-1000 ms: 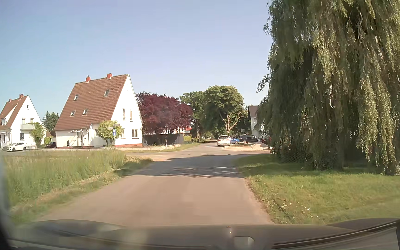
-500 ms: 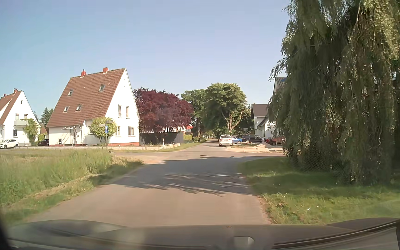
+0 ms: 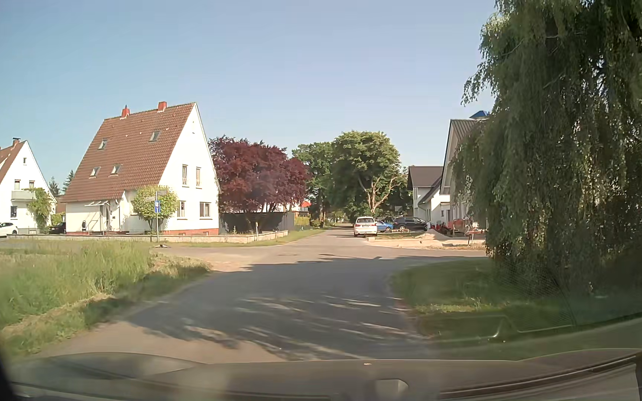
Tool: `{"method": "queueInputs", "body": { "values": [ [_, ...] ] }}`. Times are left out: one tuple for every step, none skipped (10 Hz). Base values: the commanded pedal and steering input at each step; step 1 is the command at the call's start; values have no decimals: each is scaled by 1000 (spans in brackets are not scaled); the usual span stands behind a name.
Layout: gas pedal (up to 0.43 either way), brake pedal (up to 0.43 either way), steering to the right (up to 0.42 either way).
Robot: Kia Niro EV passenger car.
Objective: Follow the waypoints while adhering to traffic rules and regulations
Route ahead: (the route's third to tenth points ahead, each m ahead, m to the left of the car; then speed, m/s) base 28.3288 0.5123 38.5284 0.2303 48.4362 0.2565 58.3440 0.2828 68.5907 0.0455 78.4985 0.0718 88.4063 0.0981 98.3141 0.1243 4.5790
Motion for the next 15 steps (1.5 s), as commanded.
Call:
{"method": "queueInputs", "body": {
  "values": [
    [0,18,-7],
    [0,30,-7],
    [0,85,-7],
    [0,140,-4],
    [0,146,-1],
    [0,146,0],
    [0,152,-3],
    [0,159,-5],
    [0,152,-6],
    [0,159,-6],
    [0,159,-6],
    [0,159,-7],
    [0,159,-11],
    [0,152,-17],
    [0,152,-20]
  ]
}}
